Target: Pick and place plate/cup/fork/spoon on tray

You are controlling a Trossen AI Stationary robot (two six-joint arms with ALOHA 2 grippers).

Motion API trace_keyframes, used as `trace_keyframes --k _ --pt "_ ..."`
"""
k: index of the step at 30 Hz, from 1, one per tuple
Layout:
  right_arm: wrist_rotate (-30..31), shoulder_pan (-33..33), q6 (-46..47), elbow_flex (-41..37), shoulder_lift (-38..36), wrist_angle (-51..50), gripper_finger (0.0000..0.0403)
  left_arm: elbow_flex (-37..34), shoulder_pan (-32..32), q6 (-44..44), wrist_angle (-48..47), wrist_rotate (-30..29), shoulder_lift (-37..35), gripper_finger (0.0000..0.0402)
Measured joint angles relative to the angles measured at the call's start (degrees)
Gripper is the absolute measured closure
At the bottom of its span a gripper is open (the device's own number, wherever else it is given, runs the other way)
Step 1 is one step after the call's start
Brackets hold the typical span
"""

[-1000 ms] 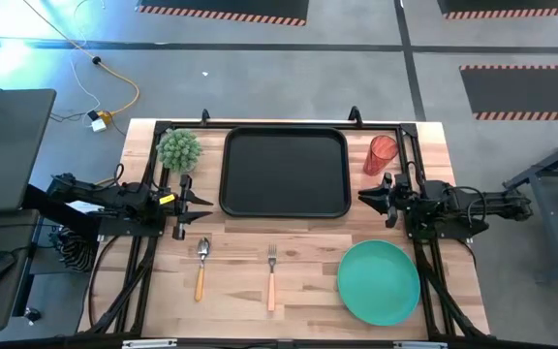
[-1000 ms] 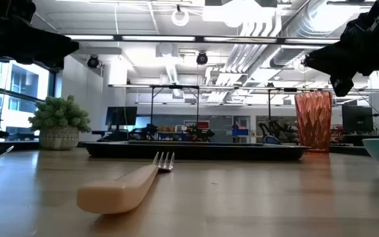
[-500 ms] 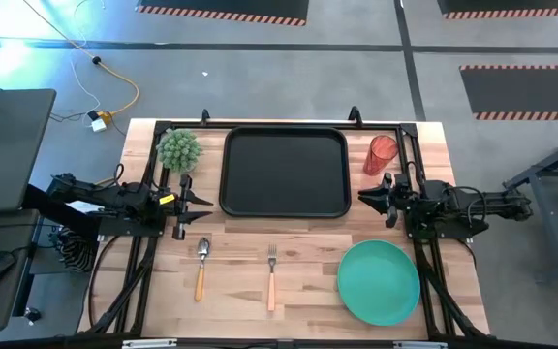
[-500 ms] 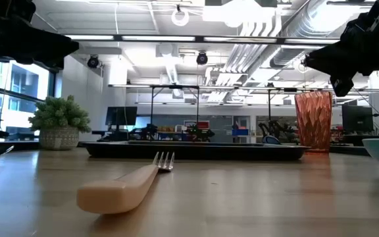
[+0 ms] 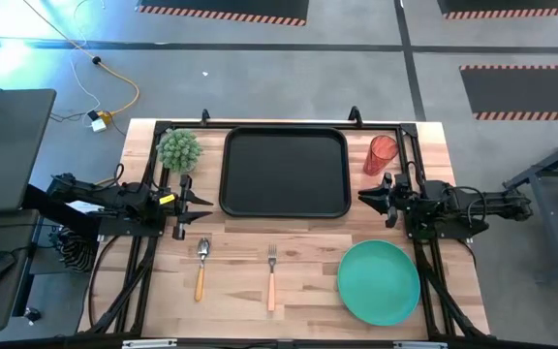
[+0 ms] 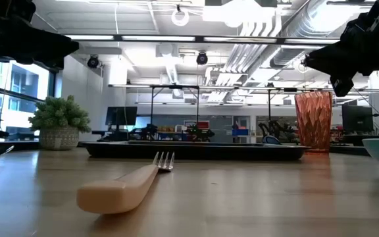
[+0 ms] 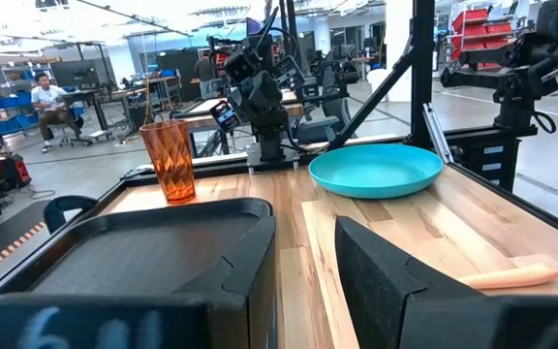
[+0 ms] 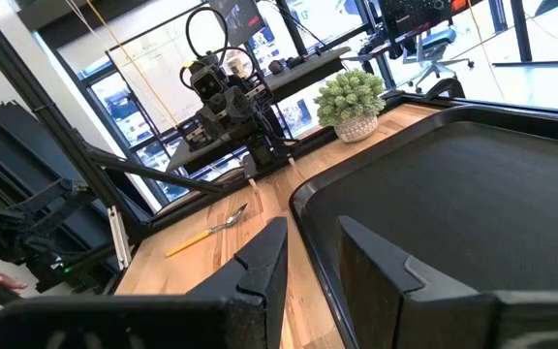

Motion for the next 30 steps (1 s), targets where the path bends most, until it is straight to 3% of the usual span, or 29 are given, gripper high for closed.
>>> trace_keyframes --k 21,27,30 --pt "0.0 0.0 0.0 0.0 0.0 0.1 0.0320 0.0 0.0 -1.6 4.2 0.0 0.0 0.0303" --pt "3.7 0.0 11.2 -0.1 0.0 0.9 0.0320 0.0 0.0 -8.5 10.3 -4.9 0.0 0.0303" --pt "4.9 0.0 11.8 -0.1 0.0 1.0 0.0320 0.0 0.0 -10.5 12.8 -6.9 0.0 0.0303"
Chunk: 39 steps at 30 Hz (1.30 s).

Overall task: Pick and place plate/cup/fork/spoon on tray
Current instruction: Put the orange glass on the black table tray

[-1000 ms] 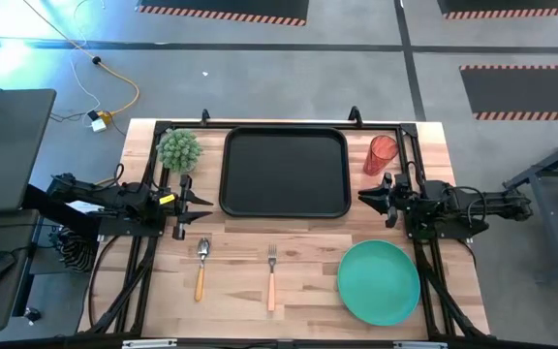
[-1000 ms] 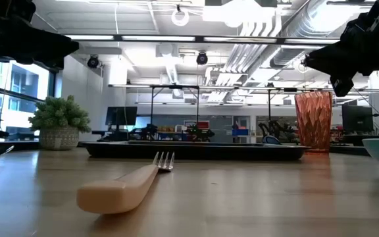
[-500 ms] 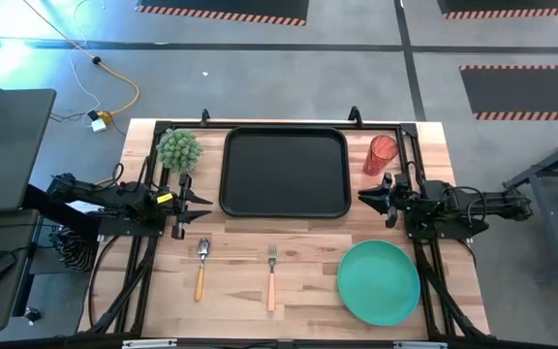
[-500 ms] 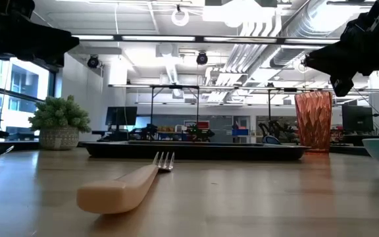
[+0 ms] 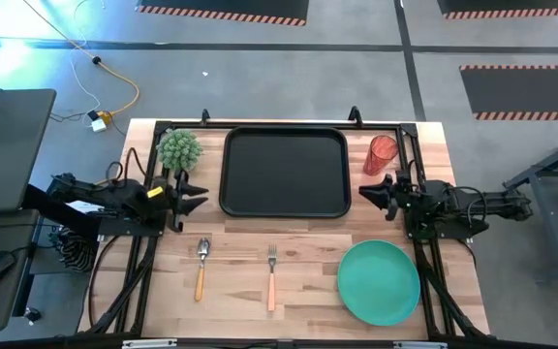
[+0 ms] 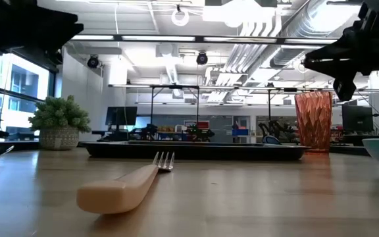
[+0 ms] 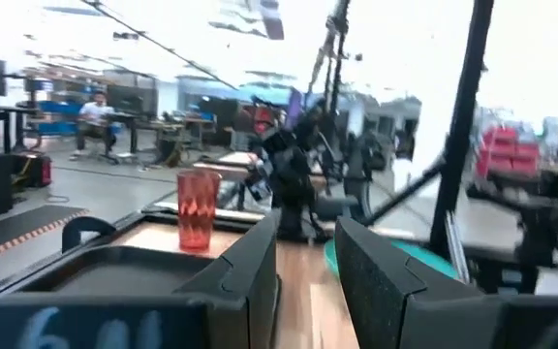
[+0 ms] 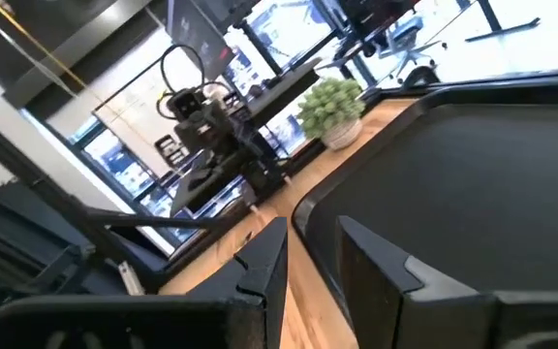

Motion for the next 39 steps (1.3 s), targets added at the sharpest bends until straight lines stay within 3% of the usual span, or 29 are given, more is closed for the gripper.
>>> trace_keyframes --k 10,21,25,30,39 --pt "4.5 0.0 -0.4 0.0 0.0 6.3 0.0320 0.0 0.0 -0.1 8.4 -2.8 0.0 0.0303" --pt "17.5 0.0 -12.2 3.7 0.0 12.2 0.0320 0.0 0.0 0.0 11.6 -6.3 0.0 0.0303" --pt "19.1 0.0 -17.4 7.6 0.0 12.2 0.0317 0.0 0.0 0.0 11.5 -6.4 0.0 0.0303" --pt "19.9 0.0 -23.9 13.5 0.0 12.0 0.0285 0.0 0.0 -0.1 11.5 -6.5 0.0 0.0303" --pt "30.4 0.0 -27.2 27.8 4.5 -2.0 0.0220 0.0 0.0 -0.1 11.9 -6.5 0.0 0.0303"
